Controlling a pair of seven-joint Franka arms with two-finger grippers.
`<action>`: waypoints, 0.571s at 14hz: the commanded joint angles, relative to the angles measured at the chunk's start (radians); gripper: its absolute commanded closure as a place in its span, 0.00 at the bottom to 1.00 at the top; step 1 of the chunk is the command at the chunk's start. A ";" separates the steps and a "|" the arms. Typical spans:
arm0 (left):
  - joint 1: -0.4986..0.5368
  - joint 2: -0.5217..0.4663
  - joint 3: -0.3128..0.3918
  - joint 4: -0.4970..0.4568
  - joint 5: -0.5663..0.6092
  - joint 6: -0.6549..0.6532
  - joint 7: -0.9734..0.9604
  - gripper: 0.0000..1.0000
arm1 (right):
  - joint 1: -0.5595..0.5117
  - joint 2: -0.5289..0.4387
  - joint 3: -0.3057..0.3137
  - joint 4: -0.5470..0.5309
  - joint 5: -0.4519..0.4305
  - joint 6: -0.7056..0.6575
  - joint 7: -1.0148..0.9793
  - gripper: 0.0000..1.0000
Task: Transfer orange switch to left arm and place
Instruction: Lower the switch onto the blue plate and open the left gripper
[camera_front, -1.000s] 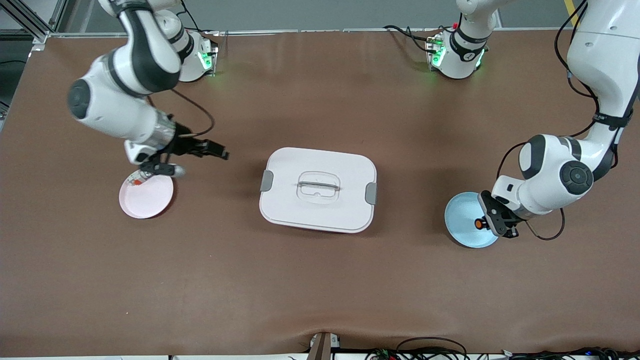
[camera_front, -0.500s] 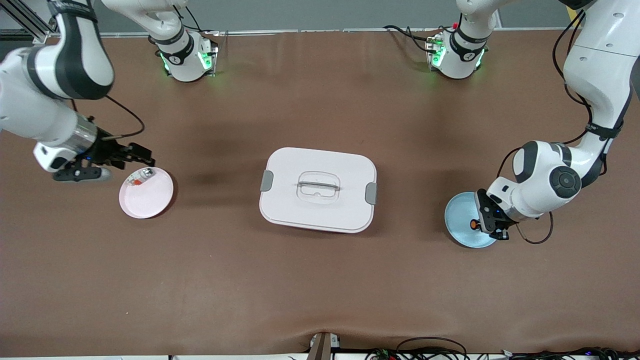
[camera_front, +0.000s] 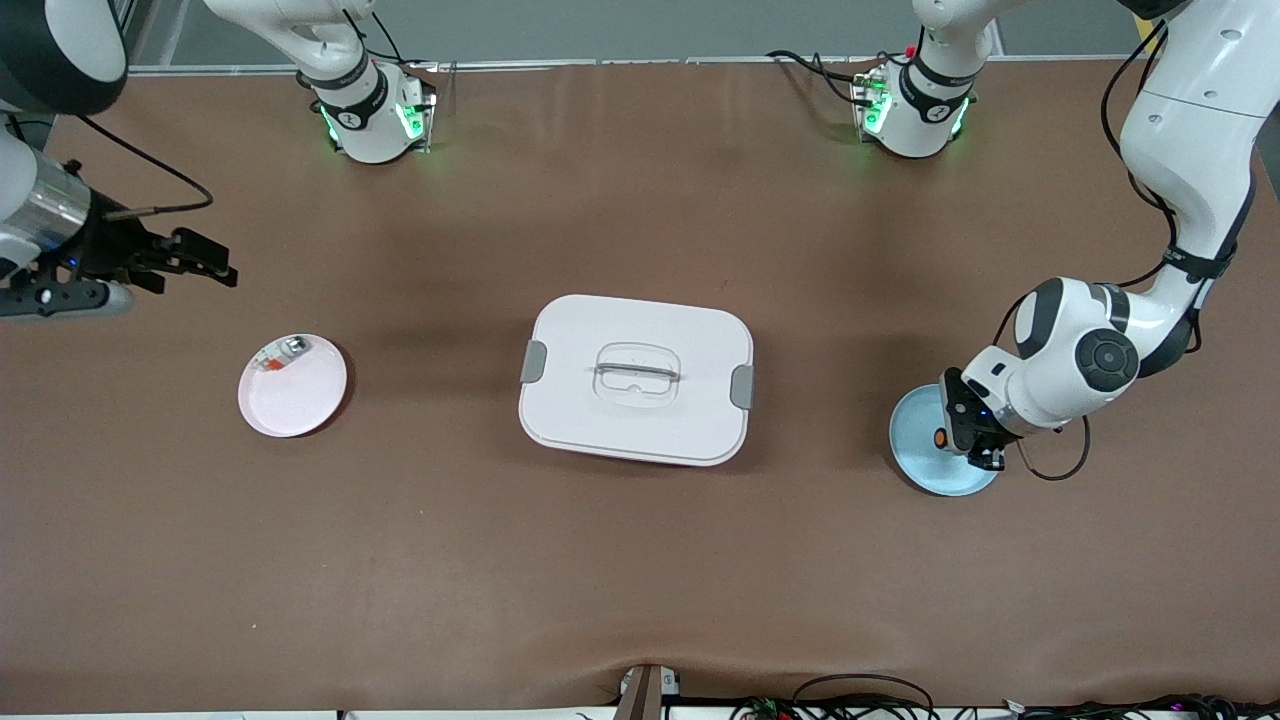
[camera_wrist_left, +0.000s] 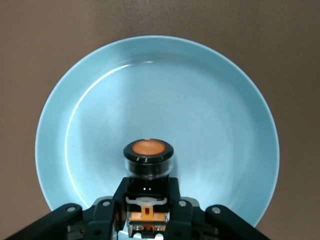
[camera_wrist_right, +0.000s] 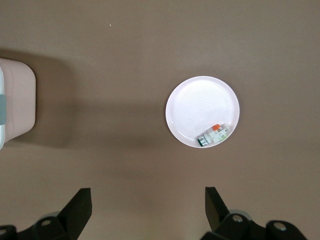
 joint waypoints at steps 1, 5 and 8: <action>0.007 -0.010 -0.005 -0.027 0.063 0.012 0.004 0.37 | -0.013 -0.051 0.021 -0.003 -0.030 -0.041 0.036 0.00; 0.007 -0.019 -0.008 -0.016 0.063 0.009 -0.059 0.00 | -0.013 -0.064 0.023 0.020 -0.030 -0.060 0.072 0.00; 0.004 -0.063 -0.016 0.001 0.052 -0.018 -0.151 0.00 | -0.013 -0.062 0.022 0.052 -0.035 -0.077 0.070 0.00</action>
